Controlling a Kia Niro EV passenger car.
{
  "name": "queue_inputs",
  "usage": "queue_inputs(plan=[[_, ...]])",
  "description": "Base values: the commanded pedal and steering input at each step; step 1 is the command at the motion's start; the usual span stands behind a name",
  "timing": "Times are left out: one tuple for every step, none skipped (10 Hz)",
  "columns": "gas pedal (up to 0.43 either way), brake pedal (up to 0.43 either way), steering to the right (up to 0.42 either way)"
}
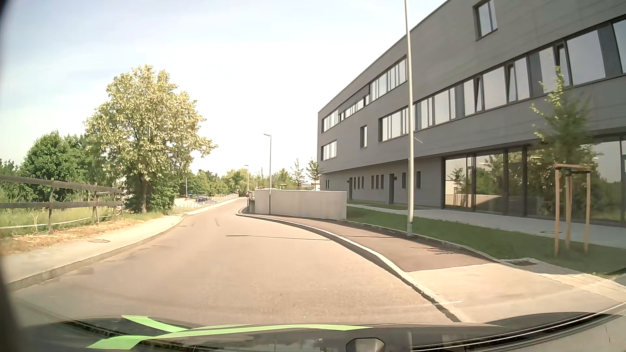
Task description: Follow the waypoints while adhering to traffic rules and regulations
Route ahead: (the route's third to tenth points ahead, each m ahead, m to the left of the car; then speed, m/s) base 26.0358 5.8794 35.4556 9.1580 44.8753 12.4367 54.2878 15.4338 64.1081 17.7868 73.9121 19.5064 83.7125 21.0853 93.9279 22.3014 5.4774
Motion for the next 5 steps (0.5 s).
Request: queue_inputs(plan=[[0.087,0.0,-0.088],[0.087,0.0,-0.092],[0.087,0.0,-0.094],[0.087,0.0,-0.094],[0.087,0.0,-0.093]])
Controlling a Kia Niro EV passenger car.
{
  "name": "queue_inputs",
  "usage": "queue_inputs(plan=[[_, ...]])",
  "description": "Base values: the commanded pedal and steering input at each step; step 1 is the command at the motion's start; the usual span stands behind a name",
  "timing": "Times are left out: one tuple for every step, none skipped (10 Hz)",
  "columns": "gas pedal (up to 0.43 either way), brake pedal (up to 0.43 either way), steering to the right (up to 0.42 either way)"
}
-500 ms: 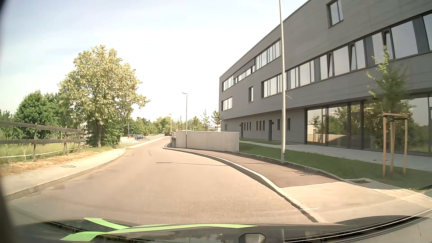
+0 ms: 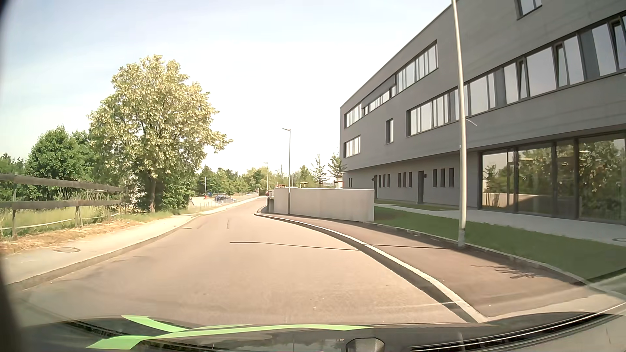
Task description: Follow the waypoints while adhering to traffic rules and regulations
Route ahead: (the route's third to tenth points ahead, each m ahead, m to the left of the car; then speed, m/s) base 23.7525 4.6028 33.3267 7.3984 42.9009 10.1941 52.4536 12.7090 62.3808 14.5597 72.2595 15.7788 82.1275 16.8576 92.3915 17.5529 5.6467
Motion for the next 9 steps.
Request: queue_inputs(plan=[[0.087,0.0,-0.088],[0.087,0.0,-0.085],[0.087,0.0,-0.082],[0.087,0.0,-0.081],[0.087,0.0,-0.081],[0.087,0.0,-0.081],[0.087,0.0,-0.08],[0.087,0.0,-0.079],[0.087,0.0,-0.079]])
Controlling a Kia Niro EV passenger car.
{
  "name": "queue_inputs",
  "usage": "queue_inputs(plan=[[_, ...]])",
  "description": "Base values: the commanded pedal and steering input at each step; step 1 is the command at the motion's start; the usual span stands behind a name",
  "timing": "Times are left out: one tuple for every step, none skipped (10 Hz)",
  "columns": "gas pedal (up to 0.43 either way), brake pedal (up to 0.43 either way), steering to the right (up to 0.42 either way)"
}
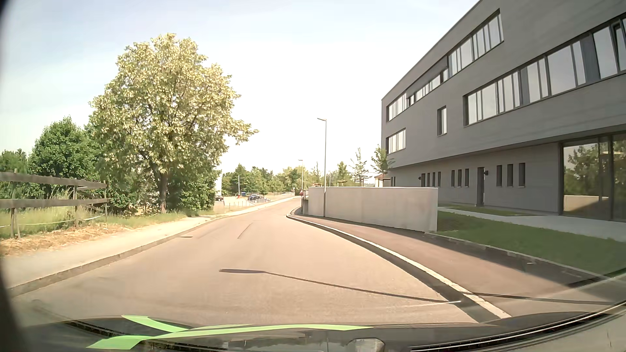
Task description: Follow the waypoints while adhering to traffic rules and regulations
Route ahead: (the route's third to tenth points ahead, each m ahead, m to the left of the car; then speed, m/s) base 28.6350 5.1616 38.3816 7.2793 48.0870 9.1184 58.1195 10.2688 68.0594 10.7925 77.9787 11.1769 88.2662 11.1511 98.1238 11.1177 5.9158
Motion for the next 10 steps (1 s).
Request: queue_inputs(plan=[[0.087,0.0,-0.079],[0.087,0.0,-0.079],[0.087,0.0,-0.078],[0.087,0.0,-0.078],[0.087,0.0,-0.076],[0.087,0.0,-0.074],[0.087,0.0,-0.07],[0.087,0.0,-0.062],[0.087,0.0,-0.054],[0.079,0.0,-0.044]])
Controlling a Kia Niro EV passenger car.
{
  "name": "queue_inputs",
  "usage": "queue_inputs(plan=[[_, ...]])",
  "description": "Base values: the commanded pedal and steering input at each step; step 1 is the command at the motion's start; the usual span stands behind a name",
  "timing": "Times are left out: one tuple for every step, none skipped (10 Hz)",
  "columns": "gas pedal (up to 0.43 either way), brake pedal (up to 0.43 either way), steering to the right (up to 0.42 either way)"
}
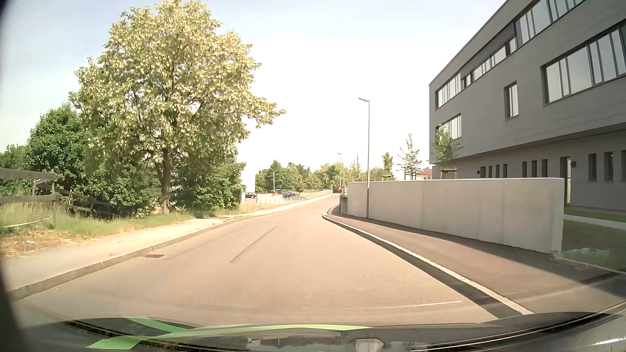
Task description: Follow the waypoints while adhering to traffic rules and regulations
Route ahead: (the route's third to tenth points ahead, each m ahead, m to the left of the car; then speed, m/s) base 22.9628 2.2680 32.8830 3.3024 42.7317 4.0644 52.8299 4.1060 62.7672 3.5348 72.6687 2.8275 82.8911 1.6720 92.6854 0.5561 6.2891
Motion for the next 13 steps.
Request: queue_inputs(plan=[[0.079,0.0,-0.04],[0.039,0.0,-0.039],[0.0,0.0,-0.039],[0.0,0.0,-0.039],[0.0,0.0,-0.039],[0.0,0.0,-0.039],[0.0,0.0,-0.039],[0.079,0.0,-0.039],[0.087,0.0,-0.038],[0.098,0.0,-0.033],[0.11,0.0,-0.025],[0.11,0.0,-0.023],[0.11,0.0,-0.02]])
